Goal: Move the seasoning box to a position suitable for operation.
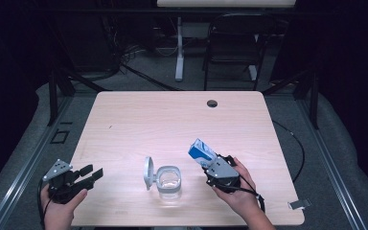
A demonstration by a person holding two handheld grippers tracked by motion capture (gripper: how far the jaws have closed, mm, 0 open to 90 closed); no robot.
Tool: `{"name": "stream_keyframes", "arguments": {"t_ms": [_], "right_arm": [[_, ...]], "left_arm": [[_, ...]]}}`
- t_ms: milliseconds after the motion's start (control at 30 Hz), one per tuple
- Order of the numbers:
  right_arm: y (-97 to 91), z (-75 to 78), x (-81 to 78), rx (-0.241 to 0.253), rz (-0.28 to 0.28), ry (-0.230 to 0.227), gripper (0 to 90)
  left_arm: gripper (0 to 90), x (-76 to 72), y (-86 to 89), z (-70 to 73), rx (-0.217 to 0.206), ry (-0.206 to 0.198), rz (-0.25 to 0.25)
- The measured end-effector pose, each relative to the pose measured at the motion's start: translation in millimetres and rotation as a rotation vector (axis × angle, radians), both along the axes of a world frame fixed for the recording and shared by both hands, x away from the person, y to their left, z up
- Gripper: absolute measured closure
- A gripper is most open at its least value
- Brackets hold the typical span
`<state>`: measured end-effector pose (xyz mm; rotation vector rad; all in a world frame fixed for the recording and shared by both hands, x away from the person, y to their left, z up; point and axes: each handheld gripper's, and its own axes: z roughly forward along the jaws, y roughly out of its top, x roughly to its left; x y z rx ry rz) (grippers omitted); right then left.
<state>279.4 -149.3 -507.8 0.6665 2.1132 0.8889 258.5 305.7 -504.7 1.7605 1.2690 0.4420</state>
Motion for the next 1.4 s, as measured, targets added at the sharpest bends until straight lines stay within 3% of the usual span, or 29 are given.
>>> {"name": "stream_keyframes", "arguments": {"t_ms": [500, 1000, 1033, 1133, 1400], "right_arm": [[5.7, 7.5, -2.5, -0.097, 0.034, -0.027, 43.9], [17.7, 11.8, -5.1, -0.153, 0.069, -0.071, 44.0], [18.0, 13.2, -5.4, -0.176, 0.069, -0.066, 43.9], [20.1, 12.4, -5.0, -0.180, 0.076, -0.065, 43.9], [25.9, 14.9, -7.4, -0.246, 0.093, -0.081, 44.0]], "left_arm": [[50.9, -0.3, -0.2, 0.1, -0.002, 0.000, -0.001], [50.9, -0.6, 1.1, 0.2, -0.004, -0.001, 0.005], [50.9, -0.6, 1.1, 0.3, -0.004, -0.001, 0.005], [50.9, -0.5, 1.1, 0.2, -0.003, -0.001, 0.004], [50.9, -0.3, 1.8, -0.3, -0.003, 0.000, 0.004]]}}
